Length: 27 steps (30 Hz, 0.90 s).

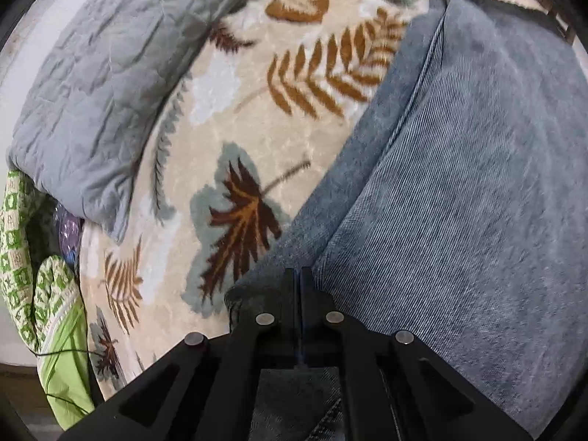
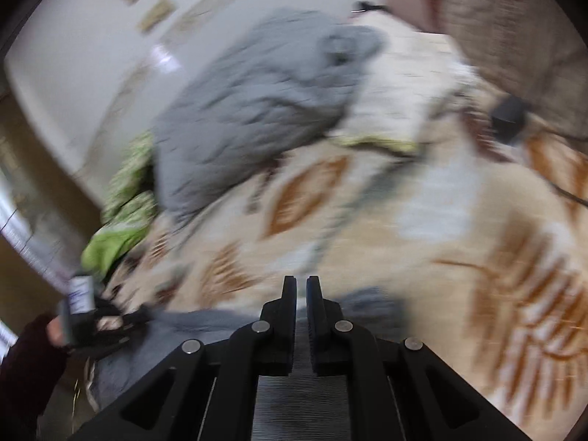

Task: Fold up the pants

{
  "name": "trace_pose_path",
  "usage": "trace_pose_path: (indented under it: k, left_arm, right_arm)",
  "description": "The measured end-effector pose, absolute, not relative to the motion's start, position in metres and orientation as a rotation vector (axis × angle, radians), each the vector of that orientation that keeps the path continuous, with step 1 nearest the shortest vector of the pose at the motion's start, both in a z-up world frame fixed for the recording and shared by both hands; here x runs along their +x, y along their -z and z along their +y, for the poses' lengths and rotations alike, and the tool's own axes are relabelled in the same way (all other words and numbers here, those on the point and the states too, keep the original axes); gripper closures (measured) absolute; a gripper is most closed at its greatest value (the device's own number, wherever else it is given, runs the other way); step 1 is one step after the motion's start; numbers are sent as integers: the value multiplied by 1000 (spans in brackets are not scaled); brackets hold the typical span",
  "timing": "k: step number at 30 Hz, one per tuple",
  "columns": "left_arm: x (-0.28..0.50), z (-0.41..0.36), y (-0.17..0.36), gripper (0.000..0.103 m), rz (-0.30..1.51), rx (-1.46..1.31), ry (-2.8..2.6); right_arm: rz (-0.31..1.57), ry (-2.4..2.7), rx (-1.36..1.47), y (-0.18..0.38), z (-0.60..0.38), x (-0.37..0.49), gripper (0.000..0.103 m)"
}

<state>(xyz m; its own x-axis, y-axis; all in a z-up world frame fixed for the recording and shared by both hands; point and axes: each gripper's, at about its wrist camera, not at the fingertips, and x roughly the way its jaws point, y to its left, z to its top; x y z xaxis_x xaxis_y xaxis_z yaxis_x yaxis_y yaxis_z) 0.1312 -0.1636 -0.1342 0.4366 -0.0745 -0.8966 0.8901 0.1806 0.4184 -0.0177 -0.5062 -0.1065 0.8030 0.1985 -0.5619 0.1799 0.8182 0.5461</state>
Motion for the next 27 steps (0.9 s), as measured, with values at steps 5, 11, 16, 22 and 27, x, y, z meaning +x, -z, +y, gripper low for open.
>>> trace_pose_path:
  k: [5,11,16,22,27]
  left_arm:
    - [124,-160,128,103,807,1219,807]
    - [147,-160,110,103,731,1233,650]
    - [150,-154,96,101,750,1167,656]
    - [168,-101,66,101,871,780,607]
    - [144,-47,56,98,934,539,589]
  right_arm:
    - [728,-74,567,111,-462,8,97]
    - [819,-243,476,113,-391,32,97]
    - [921,-404,387,120,-326,50,97]
    - [998,-328,244,153,-281,80,96]
    - [967,-265,282,157,-281,98,96]
